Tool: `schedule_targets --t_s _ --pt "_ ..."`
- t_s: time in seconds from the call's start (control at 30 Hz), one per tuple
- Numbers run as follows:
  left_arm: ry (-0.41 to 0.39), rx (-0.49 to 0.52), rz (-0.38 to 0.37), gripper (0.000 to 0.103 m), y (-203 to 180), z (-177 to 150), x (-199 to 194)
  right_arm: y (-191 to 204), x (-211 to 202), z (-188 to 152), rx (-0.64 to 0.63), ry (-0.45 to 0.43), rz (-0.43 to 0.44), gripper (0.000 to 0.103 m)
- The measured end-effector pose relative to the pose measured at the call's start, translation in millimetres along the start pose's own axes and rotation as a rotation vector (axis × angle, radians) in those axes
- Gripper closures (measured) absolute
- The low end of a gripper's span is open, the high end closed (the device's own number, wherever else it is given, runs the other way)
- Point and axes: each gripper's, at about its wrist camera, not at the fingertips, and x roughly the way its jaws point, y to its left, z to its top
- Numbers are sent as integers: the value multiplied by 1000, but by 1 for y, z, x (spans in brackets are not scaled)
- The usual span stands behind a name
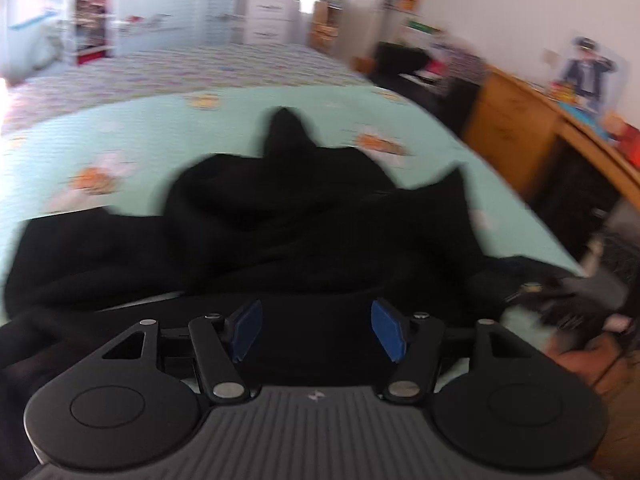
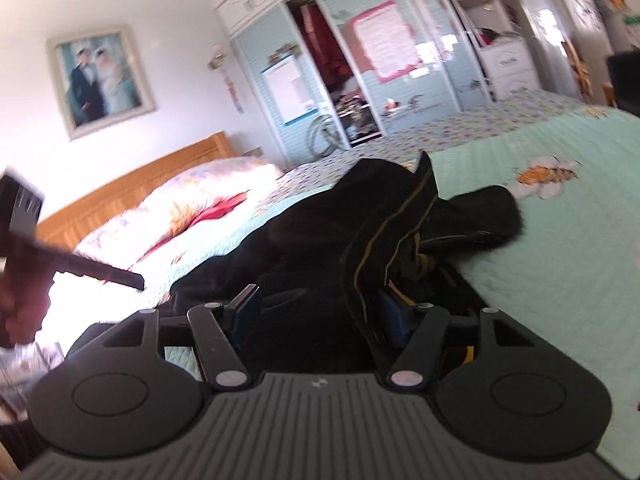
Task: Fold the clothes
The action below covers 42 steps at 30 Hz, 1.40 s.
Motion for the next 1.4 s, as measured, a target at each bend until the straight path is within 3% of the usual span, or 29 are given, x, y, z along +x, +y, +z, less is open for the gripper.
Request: schedule_targets --t_s 0.07,0.17,0.3,0.57,0.6,0.67,0.7,0.83,1.0,1.1,1.27,1.4 --pt "40 6 -88 39 -56 6 29 12 4 -4 -46 23 3 38" --pt "80 -31 -183 38 -84 30 69 19 5 -9 -79 43 -5 38" --pt "142 -91 -259 37 -98 28 99 19 -2 -13 -72 39 0 38" --pt "146 -42 -118 33 -127 21 93 26 -6 -21 -59 37 23 37" --pt "164 -52 -108 39 -125 21 99 26 -7 -21 -53 35 26 37" --pt "205 -101 -120 88 -116 18 110 27 -10 -22 -42 33 32 37" --pt "212 -138 -138 99 -111 17 112 28 -12 -22 -37 32 35 37" --pt "136 -149 -163 99 -107 7 89 26 -24 -22 4 9 81 37" --pt "39 -59 -181 99 -112 -6 36 -8 -55 -12 281 -117 202 38" --pt "-19 -4 -191 99 -114 -11 3 -36 -72 1 421 -178 200 39" --pt "-50 21 -201 99 -113 -13 -22 -39 -62 54 303 -94 161 50" --pt "-52 23 -221 99 -114 -10 -24 -25 -26 78 154 62 159 62"
